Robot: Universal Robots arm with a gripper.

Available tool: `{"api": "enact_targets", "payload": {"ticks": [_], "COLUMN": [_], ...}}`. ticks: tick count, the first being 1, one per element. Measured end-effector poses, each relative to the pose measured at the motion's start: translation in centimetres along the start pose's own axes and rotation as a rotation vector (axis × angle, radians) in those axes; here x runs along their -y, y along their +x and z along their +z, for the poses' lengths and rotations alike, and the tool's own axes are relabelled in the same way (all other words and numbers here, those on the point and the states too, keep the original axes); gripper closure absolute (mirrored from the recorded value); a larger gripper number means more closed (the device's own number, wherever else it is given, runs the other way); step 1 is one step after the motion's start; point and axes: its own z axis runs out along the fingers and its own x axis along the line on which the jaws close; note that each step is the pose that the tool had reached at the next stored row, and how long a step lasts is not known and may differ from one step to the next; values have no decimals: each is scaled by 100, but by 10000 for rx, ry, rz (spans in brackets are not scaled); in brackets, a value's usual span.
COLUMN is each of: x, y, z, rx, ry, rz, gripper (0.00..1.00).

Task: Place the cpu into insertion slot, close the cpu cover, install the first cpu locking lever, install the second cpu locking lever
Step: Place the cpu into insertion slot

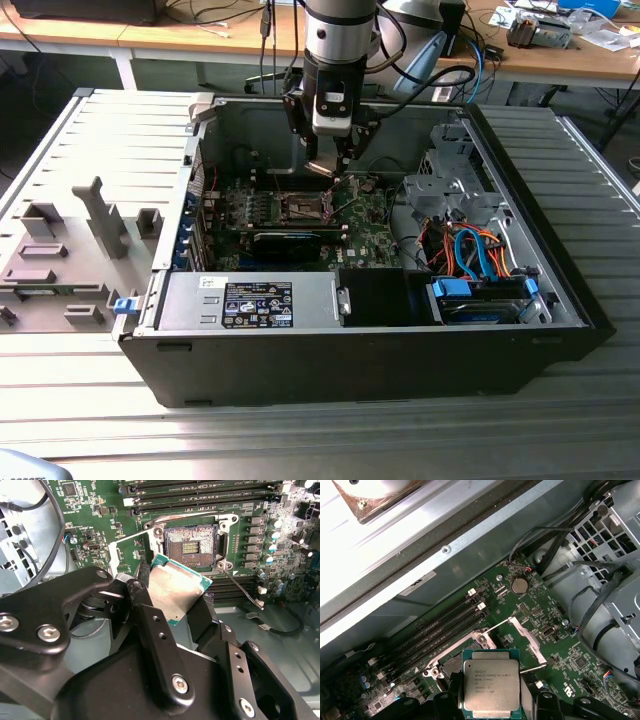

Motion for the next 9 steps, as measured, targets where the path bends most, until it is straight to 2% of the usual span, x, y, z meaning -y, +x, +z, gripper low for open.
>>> {"api": "enact_targets", "payload": {"ticks": [9], "x": [0], "y": [0], "z": [0], "rx": [3], "ry": [-1], "rz": [43], "gripper": [45]}}
